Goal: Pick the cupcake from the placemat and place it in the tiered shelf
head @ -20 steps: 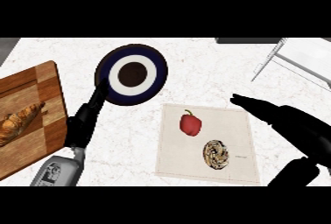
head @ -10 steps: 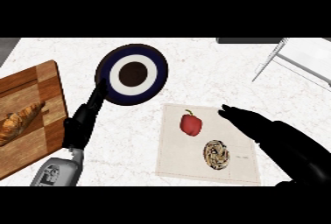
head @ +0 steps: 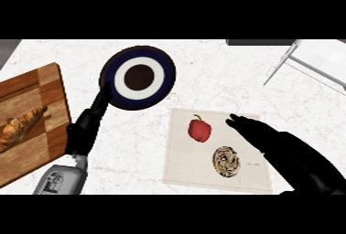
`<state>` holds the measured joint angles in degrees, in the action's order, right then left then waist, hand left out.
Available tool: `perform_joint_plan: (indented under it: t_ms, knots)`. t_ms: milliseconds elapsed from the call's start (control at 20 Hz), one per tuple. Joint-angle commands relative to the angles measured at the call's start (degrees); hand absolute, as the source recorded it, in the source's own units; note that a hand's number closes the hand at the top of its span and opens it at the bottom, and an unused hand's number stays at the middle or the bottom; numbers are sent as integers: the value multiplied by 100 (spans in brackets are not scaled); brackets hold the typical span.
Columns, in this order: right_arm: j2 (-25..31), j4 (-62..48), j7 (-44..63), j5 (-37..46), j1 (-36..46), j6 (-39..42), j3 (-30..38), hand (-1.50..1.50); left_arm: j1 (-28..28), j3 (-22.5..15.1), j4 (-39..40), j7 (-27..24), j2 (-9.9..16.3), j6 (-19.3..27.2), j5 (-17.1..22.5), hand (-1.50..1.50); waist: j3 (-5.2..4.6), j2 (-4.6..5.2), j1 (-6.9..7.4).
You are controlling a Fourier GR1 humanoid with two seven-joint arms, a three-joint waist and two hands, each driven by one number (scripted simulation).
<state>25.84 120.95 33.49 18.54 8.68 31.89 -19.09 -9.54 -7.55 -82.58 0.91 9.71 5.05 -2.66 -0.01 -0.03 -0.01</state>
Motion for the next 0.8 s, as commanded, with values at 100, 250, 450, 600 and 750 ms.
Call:
perform_joint_plan:
  t_ms: [100, 250, 450, 600, 750]
  knots:
    - [-319, -276, -112, 216, 73, 436, 308, -150, -35, 39, 83, -56, -237, -40, -208, 0, 0, 4, -1]
    - [-525, -151, -106, 506, -30, 551, 257, -150, -32, 162, 185, -154, -246, -183, -223, 0, 0, 2, -2]
    - [-1029, -513, 10, 1082, 131, 280, -156, -150, -12, 411, 232, -238, -20, -451, -147, 0, 0, 4, 9]
    - [-698, 435, -39, 1083, -710, 569, -139, -150, -168, 501, 240, -148, -112, -454, -112, 0, 0, -1, -27]
    - [-894, -43, -225, 1407, -485, 545, -218, -150, -335, 474, 19, 253, -166, -456, -207, 0, 1, 0, -11]
